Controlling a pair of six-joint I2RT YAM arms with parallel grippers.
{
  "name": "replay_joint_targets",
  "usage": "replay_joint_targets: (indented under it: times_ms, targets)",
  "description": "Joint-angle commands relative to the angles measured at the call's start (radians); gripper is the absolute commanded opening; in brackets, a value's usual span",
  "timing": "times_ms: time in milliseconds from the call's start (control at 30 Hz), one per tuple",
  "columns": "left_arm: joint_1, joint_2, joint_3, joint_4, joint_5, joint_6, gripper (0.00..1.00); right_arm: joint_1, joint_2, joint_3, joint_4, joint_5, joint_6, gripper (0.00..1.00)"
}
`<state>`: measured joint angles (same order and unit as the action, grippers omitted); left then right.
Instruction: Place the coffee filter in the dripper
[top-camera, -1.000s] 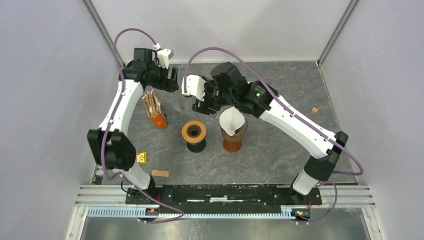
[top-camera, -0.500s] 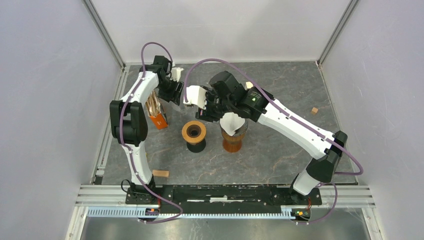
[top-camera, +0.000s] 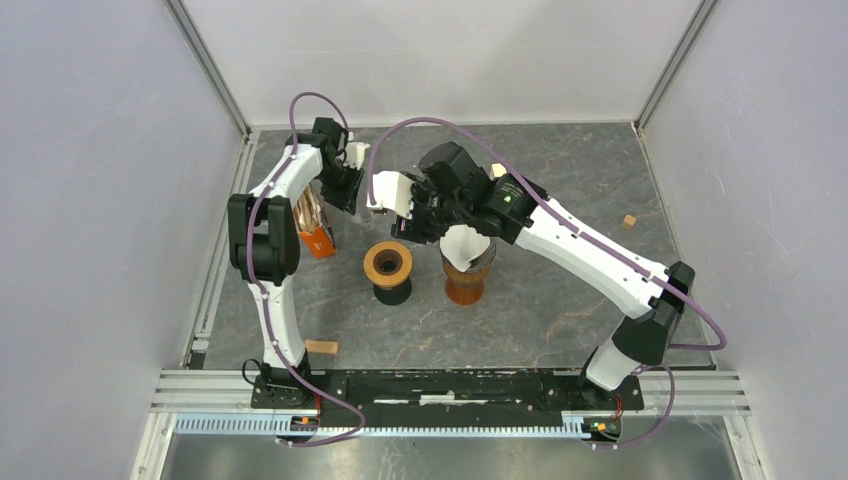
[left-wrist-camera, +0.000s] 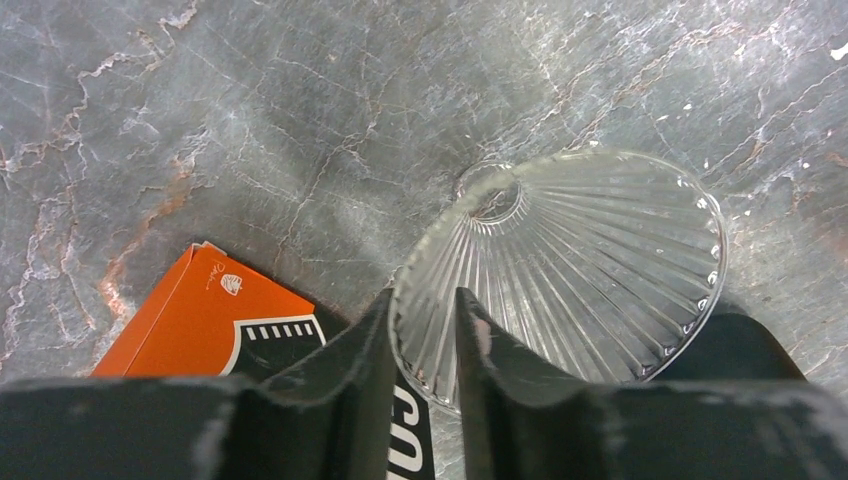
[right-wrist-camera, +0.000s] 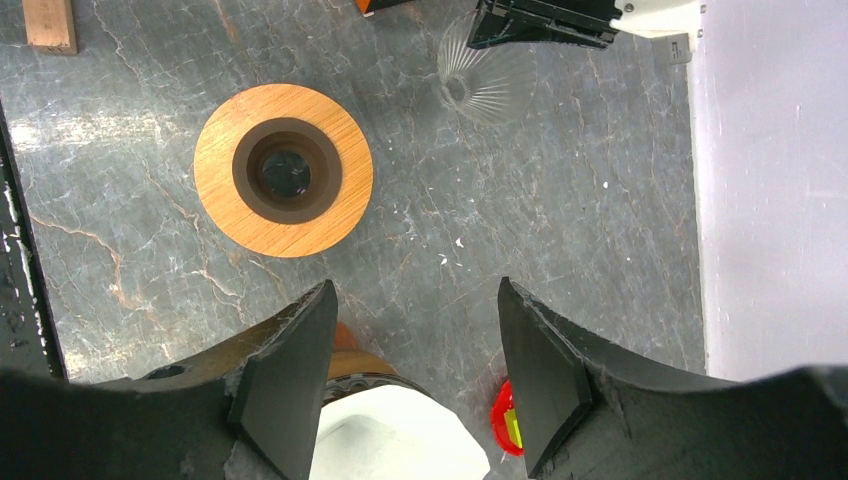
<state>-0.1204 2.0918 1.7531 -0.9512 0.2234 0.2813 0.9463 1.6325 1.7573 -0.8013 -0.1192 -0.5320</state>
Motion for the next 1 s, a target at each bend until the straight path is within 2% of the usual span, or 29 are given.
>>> replay_joint_targets:
  times_ms: [0, 167, 400, 567, 700, 967]
  targets:
    - [-0.007, -0.013, 0.053, 0.022, 0.037, -0.025, 0.19, -0.004, -0.03, 0.001, 0.03, -0.008, -0.012, 0.66]
    - [-0.006, -0.031, 0.142, -0.069, 0.052, -0.041, 0.02, -0.004, -0.045, -0.002, 0.028, -0.032, -0.032, 0.66]
    - [-0.005, -0.096, 0.3, -0.257, 0.124, -0.045, 0.02, -0.005, -0.075, 0.001, 0.018, -0.089, -0.117, 0.66]
    - [-0.008, -0.156, 0.379, -0.407, 0.215, -0.046, 0.02, 0.008, -0.079, 0.014, 0.011, -0.074, -0.207, 0.68]
    - [-0.03, -0.233, 0.35, -0.496, 0.283, -0.036, 0.02, 0.031, -0.088, -0.003, 0.004, -0.063, -0.287, 0.71]
    - [-0.118, -0.423, 0.135, -0.488, 0.335, -0.051, 0.02, 0.106, -0.093, -0.047, -0.019, -0.045, -0.376, 0.72]
